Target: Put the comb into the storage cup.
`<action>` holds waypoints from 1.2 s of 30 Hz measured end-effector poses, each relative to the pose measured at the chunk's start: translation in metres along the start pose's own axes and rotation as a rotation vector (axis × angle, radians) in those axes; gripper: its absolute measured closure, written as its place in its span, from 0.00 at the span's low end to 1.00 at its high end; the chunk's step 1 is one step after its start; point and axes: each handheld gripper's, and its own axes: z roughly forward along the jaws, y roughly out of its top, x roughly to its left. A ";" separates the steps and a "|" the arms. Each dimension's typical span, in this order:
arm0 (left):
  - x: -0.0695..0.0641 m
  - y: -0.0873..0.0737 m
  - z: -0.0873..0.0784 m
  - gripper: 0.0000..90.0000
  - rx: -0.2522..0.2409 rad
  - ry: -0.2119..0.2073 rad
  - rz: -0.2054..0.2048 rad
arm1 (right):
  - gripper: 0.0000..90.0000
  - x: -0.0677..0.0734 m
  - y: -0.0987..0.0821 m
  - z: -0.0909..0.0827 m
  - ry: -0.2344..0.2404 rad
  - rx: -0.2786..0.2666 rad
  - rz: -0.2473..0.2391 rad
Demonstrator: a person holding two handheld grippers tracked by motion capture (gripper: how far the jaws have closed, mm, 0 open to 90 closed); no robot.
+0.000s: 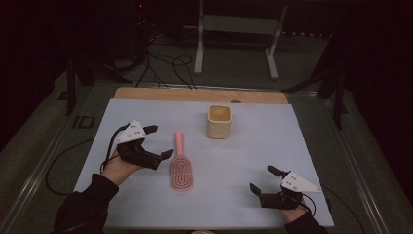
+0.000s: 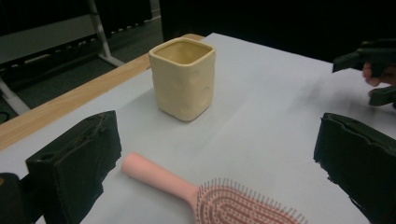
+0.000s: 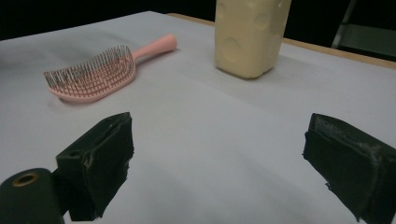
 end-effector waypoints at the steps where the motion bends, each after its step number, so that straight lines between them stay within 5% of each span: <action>1: 0.000 0.001 0.002 0.02 0.005 -0.004 0.000 | 0.09 0.000 0.000 0.000 -0.001 0.001 0.004; 12: 0.005 0.007 0.029 0.19 0.073 -0.016 0.046 | 0.09 0.000 0.001 0.000 0.003 -0.006 0.000; 32: 0.013 -0.001 0.073 0.47 0.202 0.014 0.053 | 0.09 0.001 0.001 -0.001 0.011 -0.008 -0.008; 36: 0.017 -0.003 0.082 0.54 0.247 0.019 0.019 | 0.09 0.001 0.001 -0.001 0.012 -0.008 -0.007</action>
